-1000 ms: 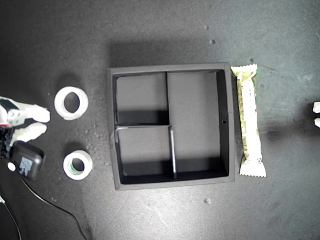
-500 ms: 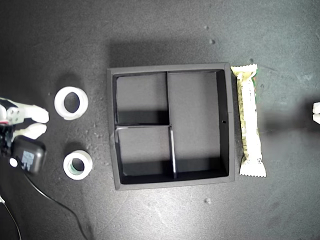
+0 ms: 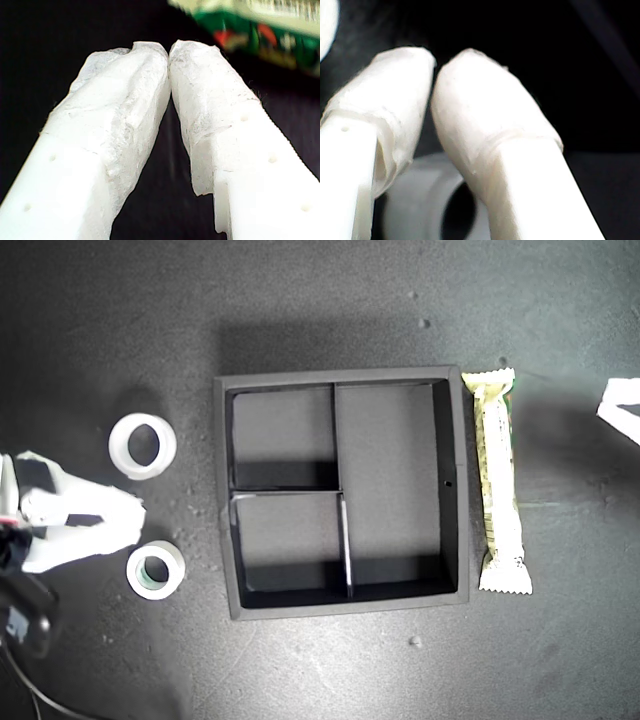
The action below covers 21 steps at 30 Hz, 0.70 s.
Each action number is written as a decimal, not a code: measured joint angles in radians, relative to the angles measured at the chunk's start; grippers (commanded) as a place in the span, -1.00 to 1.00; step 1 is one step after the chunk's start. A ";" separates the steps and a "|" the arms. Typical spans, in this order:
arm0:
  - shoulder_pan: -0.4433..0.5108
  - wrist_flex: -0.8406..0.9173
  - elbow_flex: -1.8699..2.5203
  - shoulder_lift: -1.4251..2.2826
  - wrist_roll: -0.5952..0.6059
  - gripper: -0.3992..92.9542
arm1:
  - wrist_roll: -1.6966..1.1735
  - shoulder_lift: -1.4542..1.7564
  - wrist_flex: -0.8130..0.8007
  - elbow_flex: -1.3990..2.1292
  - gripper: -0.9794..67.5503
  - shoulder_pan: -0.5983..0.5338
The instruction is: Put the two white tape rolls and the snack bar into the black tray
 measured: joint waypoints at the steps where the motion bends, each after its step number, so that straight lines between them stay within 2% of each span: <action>1: -0.017 0.000 -0.032 0.000 0.037 -0.74 | 0.000 0.000 -0.046 -0.005 -0.99 0.011; 6: -0.095 0.080 -0.201 -0.118 0.100 -0.64 | 0.000 -0.009 -0.097 -0.118 -0.98 0.044; 9: -0.103 0.098 -0.285 -0.339 0.103 -0.61 | -0.130 -0.075 -0.037 -0.270 -0.97 0.035; 12: -0.100 0.098 -0.316 -0.549 0.089 -0.60 | -0.284 -0.308 0.034 -0.492 -0.79 -0.028; 16: -0.106 0.095 -0.319 -0.709 0.054 -0.60 | -0.502 -0.752 0.244 -0.945 -0.60 -0.150; 21: -0.107 0.095 -0.319 -0.790 0.015 -0.61 | -0.687 -1.143 0.581 -1.361 -0.54 -0.236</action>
